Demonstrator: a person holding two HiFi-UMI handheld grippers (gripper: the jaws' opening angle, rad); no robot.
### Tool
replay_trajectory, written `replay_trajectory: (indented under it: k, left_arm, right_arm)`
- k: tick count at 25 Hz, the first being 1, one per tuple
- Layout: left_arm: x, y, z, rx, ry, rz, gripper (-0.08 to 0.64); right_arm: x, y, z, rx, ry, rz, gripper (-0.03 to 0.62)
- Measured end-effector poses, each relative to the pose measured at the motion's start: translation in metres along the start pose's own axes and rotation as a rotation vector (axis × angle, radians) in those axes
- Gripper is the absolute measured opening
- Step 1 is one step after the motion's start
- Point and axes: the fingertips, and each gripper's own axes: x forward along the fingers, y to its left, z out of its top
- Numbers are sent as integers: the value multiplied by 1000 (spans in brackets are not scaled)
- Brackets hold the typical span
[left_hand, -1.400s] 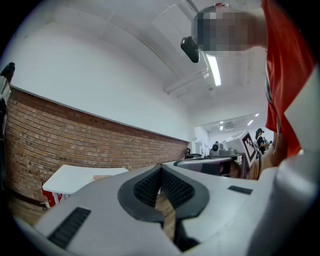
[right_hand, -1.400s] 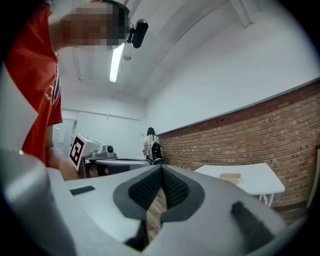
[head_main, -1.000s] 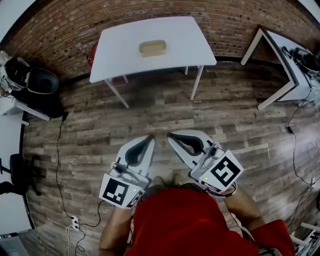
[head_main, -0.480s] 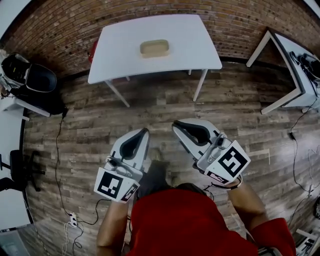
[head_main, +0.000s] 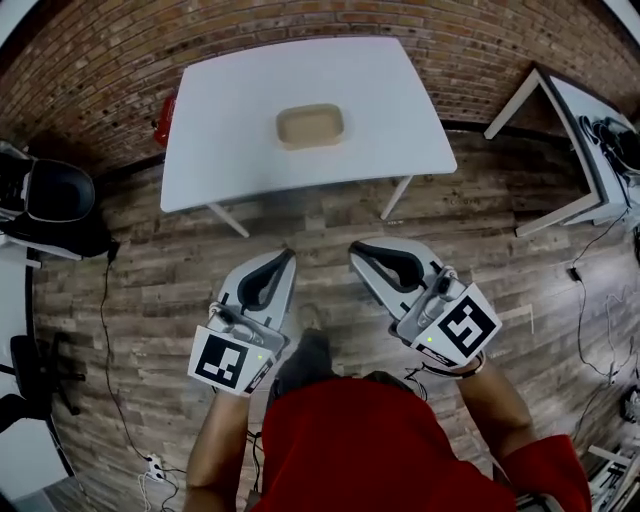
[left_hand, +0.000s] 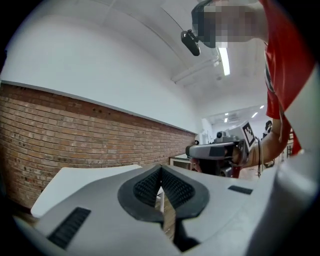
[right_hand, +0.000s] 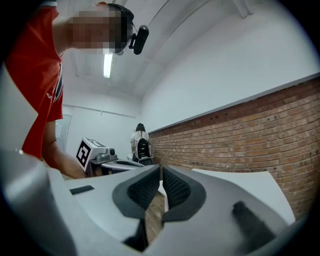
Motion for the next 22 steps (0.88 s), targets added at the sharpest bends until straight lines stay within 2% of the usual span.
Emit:
replay_trajectory:
  k: [4, 9, 12, 16, 17, 19, 22]
  left_arm:
    - [34, 64, -6, 10, 25, -46, 15]
    - [70, 129, -12, 25, 54, -88, 15]
    - [91, 154, -17, 35, 70, -121, 16]
    - [121, 174, -27, 55, 109, -158, 20]
    - [128, 178, -31, 59, 121, -173, 49]
    - [142, 185, -39, 68, 147, -202, 203]
    - [167, 196, -51, 109, 193, -227, 269]
  right_arm:
    - [48, -48, -6, 15, 27, -42, 32]
    - [91, -101, -23, 10, 109, -102, 44]
    - [110, -127, -41, -2, 184, -109, 128]
    - [124, -166, -61, -61, 283, -117, 171]
    - [127, -175, -66, -80, 306, -115, 181]
    - [135, -196, -77, -121, 357, -105, 196]
    - [147, -225, -93, -193, 436, -65, 216]
